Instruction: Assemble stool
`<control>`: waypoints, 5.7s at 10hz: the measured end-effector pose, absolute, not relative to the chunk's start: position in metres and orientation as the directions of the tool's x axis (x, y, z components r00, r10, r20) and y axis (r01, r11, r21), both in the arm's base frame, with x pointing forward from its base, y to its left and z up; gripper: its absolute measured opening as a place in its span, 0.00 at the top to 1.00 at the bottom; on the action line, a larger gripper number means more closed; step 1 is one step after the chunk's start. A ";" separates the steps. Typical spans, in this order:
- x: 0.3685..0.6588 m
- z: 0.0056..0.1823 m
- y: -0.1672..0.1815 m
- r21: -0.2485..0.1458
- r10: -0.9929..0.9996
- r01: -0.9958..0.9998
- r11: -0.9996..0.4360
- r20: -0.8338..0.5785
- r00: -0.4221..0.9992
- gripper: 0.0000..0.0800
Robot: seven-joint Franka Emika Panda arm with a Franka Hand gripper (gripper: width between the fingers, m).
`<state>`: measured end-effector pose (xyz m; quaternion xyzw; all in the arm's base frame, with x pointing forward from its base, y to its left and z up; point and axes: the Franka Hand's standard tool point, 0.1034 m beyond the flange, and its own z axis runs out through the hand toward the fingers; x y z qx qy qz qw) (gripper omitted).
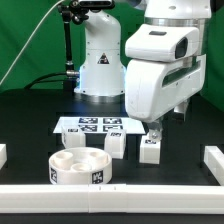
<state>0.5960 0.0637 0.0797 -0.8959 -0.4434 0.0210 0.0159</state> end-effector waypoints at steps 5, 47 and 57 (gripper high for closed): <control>0.593 0.081 0.032 -0.010 0.884 0.884 -0.468 -0.006 0.468 0.19; 0.562 0.017 0.010 -0.046 0.986 0.986 -0.160 0.032 0.162 0.96; 0.575 0.014 0.083 0.014 0.939 0.941 -0.339 0.074 0.337 0.96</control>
Offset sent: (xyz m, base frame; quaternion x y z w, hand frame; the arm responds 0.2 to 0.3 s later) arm 0.0000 0.0000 0.0000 0.0000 0.0000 0.0000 1.0000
